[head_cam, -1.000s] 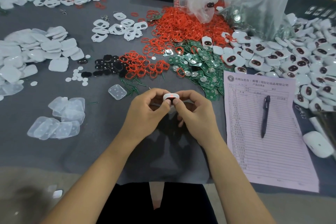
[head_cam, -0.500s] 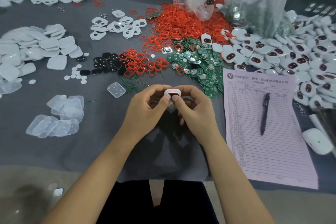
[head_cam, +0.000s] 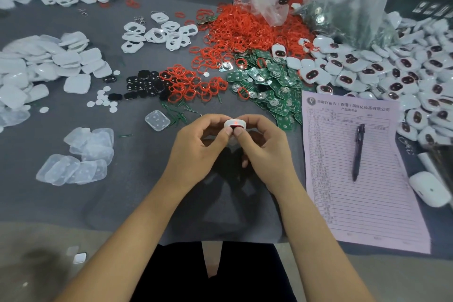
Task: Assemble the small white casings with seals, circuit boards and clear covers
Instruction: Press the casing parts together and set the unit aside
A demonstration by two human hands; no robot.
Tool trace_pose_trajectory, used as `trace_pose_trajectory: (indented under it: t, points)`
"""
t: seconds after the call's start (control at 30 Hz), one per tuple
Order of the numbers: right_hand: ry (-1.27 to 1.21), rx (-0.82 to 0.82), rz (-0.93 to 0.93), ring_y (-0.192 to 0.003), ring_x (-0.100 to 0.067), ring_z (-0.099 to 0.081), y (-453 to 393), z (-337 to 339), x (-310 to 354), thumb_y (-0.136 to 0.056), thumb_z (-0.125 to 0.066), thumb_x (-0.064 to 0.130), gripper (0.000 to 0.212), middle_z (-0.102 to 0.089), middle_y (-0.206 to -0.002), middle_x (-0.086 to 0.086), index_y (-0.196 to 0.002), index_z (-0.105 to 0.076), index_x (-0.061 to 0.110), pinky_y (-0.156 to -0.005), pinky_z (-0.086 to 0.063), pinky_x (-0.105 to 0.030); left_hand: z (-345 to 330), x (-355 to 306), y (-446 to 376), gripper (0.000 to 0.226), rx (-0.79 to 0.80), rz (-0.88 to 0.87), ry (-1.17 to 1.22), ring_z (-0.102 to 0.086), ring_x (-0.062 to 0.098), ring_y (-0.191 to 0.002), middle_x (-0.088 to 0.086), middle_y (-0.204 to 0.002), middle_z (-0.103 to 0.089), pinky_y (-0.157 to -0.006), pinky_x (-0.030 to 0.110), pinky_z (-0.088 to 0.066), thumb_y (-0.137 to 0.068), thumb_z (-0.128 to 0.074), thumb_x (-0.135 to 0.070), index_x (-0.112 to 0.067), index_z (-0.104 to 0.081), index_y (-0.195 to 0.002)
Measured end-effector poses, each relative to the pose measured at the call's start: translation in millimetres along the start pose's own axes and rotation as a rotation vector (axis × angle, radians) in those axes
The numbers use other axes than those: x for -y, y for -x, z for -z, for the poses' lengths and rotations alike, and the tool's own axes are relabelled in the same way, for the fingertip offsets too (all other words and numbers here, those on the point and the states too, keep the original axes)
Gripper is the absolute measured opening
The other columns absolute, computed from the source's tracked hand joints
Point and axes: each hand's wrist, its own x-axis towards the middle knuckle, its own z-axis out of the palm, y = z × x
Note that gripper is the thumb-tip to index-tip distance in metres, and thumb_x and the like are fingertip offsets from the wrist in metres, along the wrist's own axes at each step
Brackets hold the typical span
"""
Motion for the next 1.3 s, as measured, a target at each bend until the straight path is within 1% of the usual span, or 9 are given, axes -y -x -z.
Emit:
trace_pose_trajectory:
  t: [0.17, 0.37, 0.6, 0.77, 0.83, 0.97, 1.1, 1.2, 1.3]
  points:
    - [-0.034, -0.020, -0.002, -0.052, -0.010, -0.059, -0.1, -0.2, -1.8, -0.097, -0.065, 0.017, 0.015, -0.072, -0.087, -0.007, -0.111, -0.070, 0.013, -0.042, -0.047, -0.026, -0.6, -2.1, -0.2, 0.017, -0.005, 0.005, 0.003, -0.073, 0.006, -0.099, -0.009, -0.108, -0.076, -0.087, 0.024, -0.058, -0.100, -0.067, -0.015, -0.015, -0.072, -0.117]
    - [-0.035, -0.013, -0.006, -0.054, -0.015, -0.058, -0.8, 0.4, -5.4, -0.100, -0.063, 0.010, 0.018, -0.072, -0.091, -0.004, -0.115, -0.069, 0.015, -0.044, -0.048, -0.027, -0.7, -4.6, 0.6, 0.020, 0.008, -0.001, 0.004, -0.073, 0.005, -0.099, -0.006, -0.110, -0.076, -0.084, 0.017, -0.055, -0.099, -0.067, -0.009, -0.012, -0.070, -0.119]
    - [-0.034, -0.003, 0.003, -0.056, -0.015, -0.058, -0.3, -0.3, -4.8, -0.100, -0.062, 0.012, 0.018, -0.071, -0.090, -0.002, -0.116, -0.069, 0.014, -0.046, -0.049, -0.027, 1.0, -4.2, 0.5, 0.018, 0.001, -0.001, -0.013, -0.071, 0.003, -0.099, -0.011, -0.108, -0.075, -0.083, 0.014, -0.053, -0.102, -0.065, -0.016, -0.016, -0.071, -0.118]
    - [-0.077, -0.026, -0.017, -0.060, -0.015, -0.059, 0.1, -0.3, -2.9, -0.107, -0.055, 0.013, 0.017, -0.067, -0.077, -0.003, -0.114, -0.071, 0.010, -0.046, -0.052, -0.031, 0.3, -3.0, 0.4, 0.016, -0.006, -0.018, -0.039, -0.070, 0.002, -0.099, -0.013, -0.107, -0.074, -0.082, 0.012, -0.051, -0.103, -0.064, -0.020, -0.018, -0.071, -0.117]
    - [-0.083, -0.028, -0.009, -0.063, -0.016, -0.061, 0.2, -0.3, -1.2, -0.107, -0.055, 0.013, 0.018, -0.067, -0.077, -0.003, -0.111, -0.071, 0.008, -0.047, -0.053, -0.031, 1.0, -3.0, 0.4, 0.015, -0.003, -0.021, -0.025, -0.071, 0.004, -0.099, -0.014, -0.105, -0.074, -0.081, 0.013, -0.052, -0.104, -0.062, -0.022, -0.019, -0.072, -0.115]
    - [-0.122, 0.002, -0.024, -0.081, -0.018, -0.074, 1.5, 1.1, -0.1, -0.104, -0.059, 0.008, 0.012, -0.074, -0.089, -0.003, -0.107, -0.070, 0.007, -0.061, -0.060, -0.031, 3.4, -3.1, -1.2, 0.014, 0.007, -0.030, -0.022, -0.070, 0.003, -0.100, -0.013, -0.104, -0.075, -0.082, 0.012, -0.050, -0.103, -0.063, -0.019, -0.017, -0.074, -0.113]
    - [-0.126, -0.002, -0.043, -0.092, -0.020, -0.075, 1.1, -0.2, -1.6, -0.105, -0.057, 0.004, 0.013, -0.075, -0.095, -0.005, -0.109, -0.069, 0.005, -0.075, -0.062, -0.031, 2.7, -2.2, -1.8, 0.013, 0.013, -0.038, -0.048, -0.069, -0.002, -0.100, -0.014, -0.106, -0.074, -0.084, 0.011, -0.049, -0.102, -0.065, -0.017, -0.017, -0.074, -0.111]
    - [-0.067, -0.024, -0.058, -0.093, -0.021, -0.075, 0.4, -2.6, -3.0, -0.103, -0.058, 0.002, 0.013, -0.073, -0.100, -0.011, -0.112, -0.068, 0.004, -0.075, -0.063, -0.033, -1.8, -1.3, -0.9, 0.014, -0.017, -0.058, -0.087, -0.068, -0.001, -0.104, -0.011, -0.110, -0.074, -0.089, 0.016, -0.051, -0.102, -0.064, -0.016, -0.015, -0.073, -0.113]
    - [0.171, -0.115, 0.025, -0.088, -0.013, -0.071, 2.1, -6.4, -4.0, -0.097, -0.064, 0.001, 0.017, -0.074, -0.103, -0.004, -0.110, -0.072, 0.009, -0.073, -0.059, -0.030, -5.8, 2.7, 0.7, 0.017, -0.073, -0.086, -0.205, -0.062, 0.001, -0.116, -0.006, -0.116, -0.074, -0.101, 0.020, -0.048, -0.101, -0.065, -0.012, -0.012, -0.074, -0.116]
